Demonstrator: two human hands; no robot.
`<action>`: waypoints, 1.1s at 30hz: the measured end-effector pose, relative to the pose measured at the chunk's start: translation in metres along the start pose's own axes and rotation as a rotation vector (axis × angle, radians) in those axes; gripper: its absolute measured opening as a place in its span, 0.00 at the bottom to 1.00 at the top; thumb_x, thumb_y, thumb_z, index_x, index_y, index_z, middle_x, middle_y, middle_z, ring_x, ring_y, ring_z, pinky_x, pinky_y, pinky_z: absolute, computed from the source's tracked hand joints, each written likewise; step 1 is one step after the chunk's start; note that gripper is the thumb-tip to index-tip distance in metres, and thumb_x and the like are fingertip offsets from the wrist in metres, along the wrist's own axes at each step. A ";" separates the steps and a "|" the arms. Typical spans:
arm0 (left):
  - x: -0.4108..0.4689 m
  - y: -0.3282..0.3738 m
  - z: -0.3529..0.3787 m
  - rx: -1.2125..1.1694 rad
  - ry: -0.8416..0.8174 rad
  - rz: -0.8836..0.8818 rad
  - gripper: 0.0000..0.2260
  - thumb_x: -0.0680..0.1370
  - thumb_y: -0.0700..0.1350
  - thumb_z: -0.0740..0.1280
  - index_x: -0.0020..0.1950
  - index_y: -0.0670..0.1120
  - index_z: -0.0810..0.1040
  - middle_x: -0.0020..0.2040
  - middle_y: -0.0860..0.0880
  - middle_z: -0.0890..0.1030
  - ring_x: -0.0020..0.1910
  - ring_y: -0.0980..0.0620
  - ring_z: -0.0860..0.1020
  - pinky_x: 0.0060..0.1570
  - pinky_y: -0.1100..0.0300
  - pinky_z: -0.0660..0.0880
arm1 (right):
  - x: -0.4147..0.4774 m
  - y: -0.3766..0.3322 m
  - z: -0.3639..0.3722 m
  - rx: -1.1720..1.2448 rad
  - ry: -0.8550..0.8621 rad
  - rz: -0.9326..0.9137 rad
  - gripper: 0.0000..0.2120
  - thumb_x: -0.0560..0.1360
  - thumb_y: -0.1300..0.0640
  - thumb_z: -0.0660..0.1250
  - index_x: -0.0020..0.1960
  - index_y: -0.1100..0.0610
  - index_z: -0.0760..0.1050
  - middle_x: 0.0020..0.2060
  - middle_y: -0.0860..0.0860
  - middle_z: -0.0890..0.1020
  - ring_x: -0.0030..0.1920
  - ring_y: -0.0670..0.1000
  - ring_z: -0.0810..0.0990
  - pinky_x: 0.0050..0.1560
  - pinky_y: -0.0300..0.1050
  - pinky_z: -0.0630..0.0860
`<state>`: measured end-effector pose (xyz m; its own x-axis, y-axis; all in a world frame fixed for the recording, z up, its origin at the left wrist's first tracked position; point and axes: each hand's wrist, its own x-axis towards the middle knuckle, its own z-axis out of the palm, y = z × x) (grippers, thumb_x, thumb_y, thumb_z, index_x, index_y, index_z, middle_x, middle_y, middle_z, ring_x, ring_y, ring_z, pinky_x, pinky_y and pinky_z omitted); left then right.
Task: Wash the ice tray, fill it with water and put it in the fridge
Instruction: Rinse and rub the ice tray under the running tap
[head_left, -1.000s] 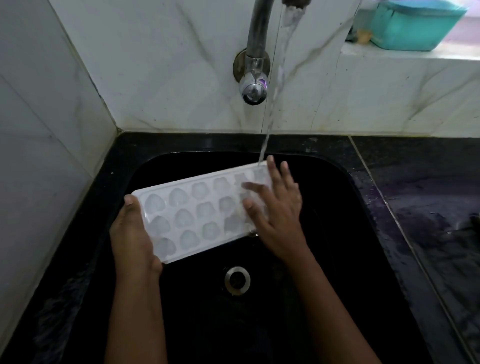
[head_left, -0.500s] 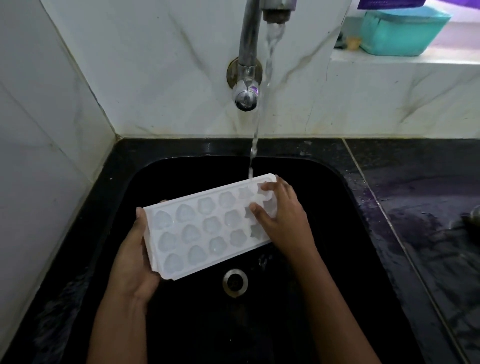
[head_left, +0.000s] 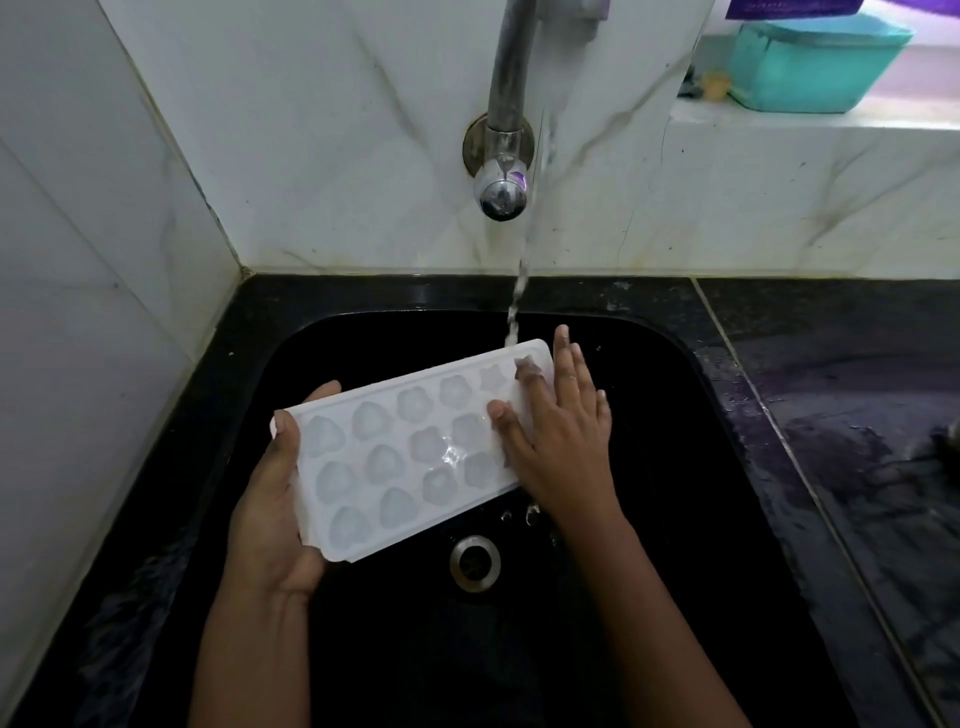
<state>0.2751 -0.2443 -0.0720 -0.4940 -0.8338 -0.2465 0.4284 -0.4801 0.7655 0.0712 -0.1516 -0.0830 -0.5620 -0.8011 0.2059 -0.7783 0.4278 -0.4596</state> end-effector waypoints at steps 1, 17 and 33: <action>0.000 0.001 -0.002 -0.011 0.008 0.003 0.18 0.79 0.60 0.58 0.57 0.55 0.83 0.59 0.47 0.83 0.54 0.45 0.83 0.41 0.49 0.81 | 0.001 -0.001 0.001 0.016 -0.007 -0.011 0.24 0.77 0.37 0.55 0.69 0.47 0.67 0.77 0.46 0.40 0.73 0.42 0.34 0.73 0.58 0.44; -0.003 0.012 -0.017 -0.031 0.038 0.005 0.19 0.76 0.60 0.60 0.53 0.53 0.85 0.56 0.46 0.84 0.51 0.45 0.84 0.40 0.49 0.81 | -0.004 -0.015 0.006 -0.084 0.026 0.017 0.27 0.74 0.32 0.52 0.68 0.43 0.68 0.74 0.46 0.32 0.73 0.47 0.27 0.70 0.56 0.30; -0.001 0.005 -0.008 -0.068 0.063 0.008 0.19 0.75 0.60 0.60 0.52 0.52 0.86 0.54 0.46 0.85 0.49 0.45 0.84 0.38 0.50 0.81 | 0.002 -0.007 -0.001 0.008 0.072 -0.003 0.23 0.73 0.33 0.58 0.62 0.43 0.73 0.75 0.43 0.37 0.74 0.46 0.30 0.69 0.50 0.28</action>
<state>0.2836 -0.2479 -0.0725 -0.4430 -0.8521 -0.2786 0.4838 -0.4889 0.7259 0.0757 -0.1555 -0.0786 -0.5789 -0.7699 0.2685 -0.7777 0.4224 -0.4656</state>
